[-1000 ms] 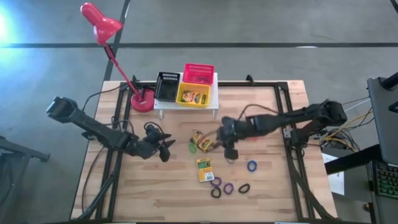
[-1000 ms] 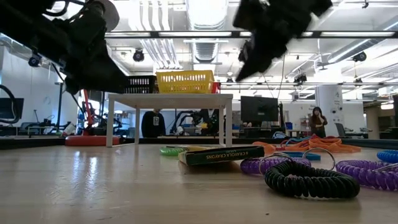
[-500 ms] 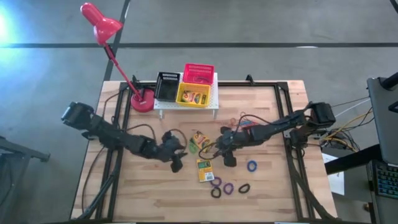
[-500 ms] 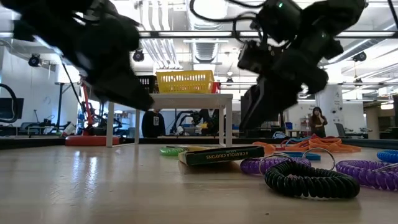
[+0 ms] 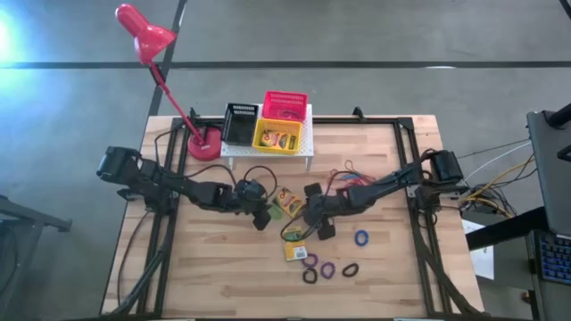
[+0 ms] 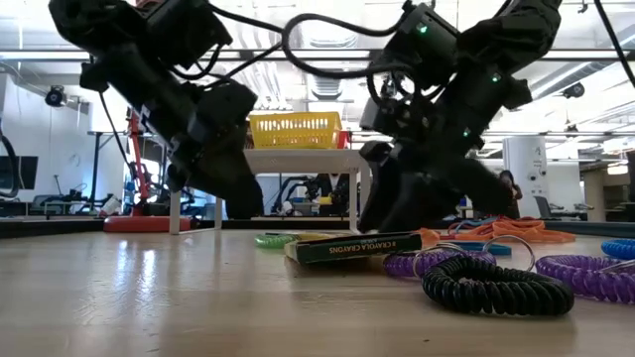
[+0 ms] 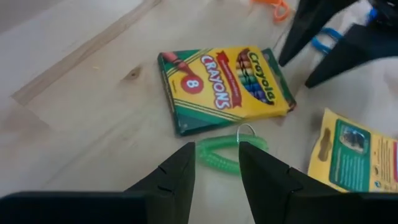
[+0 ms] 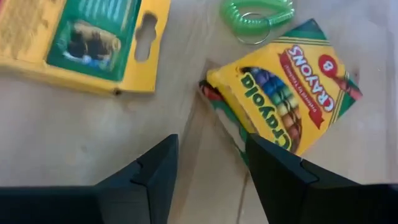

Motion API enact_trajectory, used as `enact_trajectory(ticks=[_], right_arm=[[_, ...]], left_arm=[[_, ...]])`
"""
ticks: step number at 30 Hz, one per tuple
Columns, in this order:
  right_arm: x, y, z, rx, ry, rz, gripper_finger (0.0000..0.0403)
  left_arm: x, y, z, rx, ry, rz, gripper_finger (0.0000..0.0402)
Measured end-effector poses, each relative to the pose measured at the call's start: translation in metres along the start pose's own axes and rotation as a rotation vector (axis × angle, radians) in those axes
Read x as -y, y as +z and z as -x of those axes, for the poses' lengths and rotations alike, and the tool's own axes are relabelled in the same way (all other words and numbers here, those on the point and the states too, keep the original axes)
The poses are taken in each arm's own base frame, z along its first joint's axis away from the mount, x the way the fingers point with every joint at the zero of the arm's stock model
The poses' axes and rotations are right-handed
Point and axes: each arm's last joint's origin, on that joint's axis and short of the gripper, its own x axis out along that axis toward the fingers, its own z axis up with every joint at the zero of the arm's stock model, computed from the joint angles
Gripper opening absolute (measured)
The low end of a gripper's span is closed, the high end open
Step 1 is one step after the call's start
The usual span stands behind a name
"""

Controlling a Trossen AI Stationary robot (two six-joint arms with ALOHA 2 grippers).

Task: Pick & Place Office Desk Supplies
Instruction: Put the top yellow crayon box into the yellow bin on the shelf

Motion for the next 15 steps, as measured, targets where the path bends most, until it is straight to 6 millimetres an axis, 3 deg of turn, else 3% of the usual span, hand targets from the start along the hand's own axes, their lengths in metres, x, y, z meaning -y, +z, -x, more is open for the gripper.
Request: enact_trajectory(ticks=[8,15], right_arm=[[-0.003,0.008,-0.016,-0.034,-0.170,0.123,0.0141],[-0.004,0.009,-0.014,-0.057,-0.193,0.153,0.0027]], left_arm=[[-0.001,-0.001,0.000,0.010,0.000,-0.001,0.0128],[0.001,0.001,0.000,0.035,-0.020,-0.005,0.0128]])
